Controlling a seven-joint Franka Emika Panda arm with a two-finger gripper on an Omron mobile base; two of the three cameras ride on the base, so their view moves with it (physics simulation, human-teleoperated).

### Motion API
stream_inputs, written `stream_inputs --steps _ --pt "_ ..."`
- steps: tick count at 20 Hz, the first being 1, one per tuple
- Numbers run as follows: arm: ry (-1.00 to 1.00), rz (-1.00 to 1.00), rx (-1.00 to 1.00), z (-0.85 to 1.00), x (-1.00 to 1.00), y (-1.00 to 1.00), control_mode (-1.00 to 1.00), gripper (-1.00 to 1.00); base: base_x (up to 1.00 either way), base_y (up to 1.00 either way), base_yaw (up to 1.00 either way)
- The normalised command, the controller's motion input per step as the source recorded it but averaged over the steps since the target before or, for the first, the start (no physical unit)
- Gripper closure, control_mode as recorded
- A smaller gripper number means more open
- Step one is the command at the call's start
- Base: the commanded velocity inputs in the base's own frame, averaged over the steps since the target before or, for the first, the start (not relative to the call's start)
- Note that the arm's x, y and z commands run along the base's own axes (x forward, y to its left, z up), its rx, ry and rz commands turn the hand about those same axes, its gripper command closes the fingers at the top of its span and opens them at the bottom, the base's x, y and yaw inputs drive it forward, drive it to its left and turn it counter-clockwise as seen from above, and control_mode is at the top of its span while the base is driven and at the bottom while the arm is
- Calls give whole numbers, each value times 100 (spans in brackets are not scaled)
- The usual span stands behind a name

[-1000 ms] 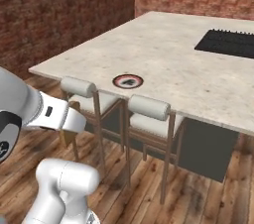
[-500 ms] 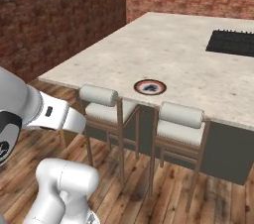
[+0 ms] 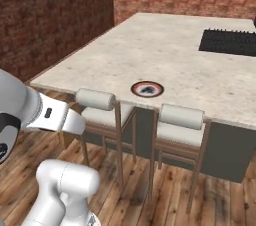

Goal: Start the toaster. Once the lever pops up, take the bread to the plate on the dining counter.

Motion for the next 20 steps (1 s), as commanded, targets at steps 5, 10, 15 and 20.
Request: stream_inputs --steps 5,10,15,20 --pt "0 0 0 0 0 0 100 100 56 11 -23" --pt "0 0 0 0 0 0 100 100 45 24 -13" --pt "0 0 0 0 0 0 100 100 53 34 -7" --pt "0 0 0 0 0 0 100 100 55 59 -6"
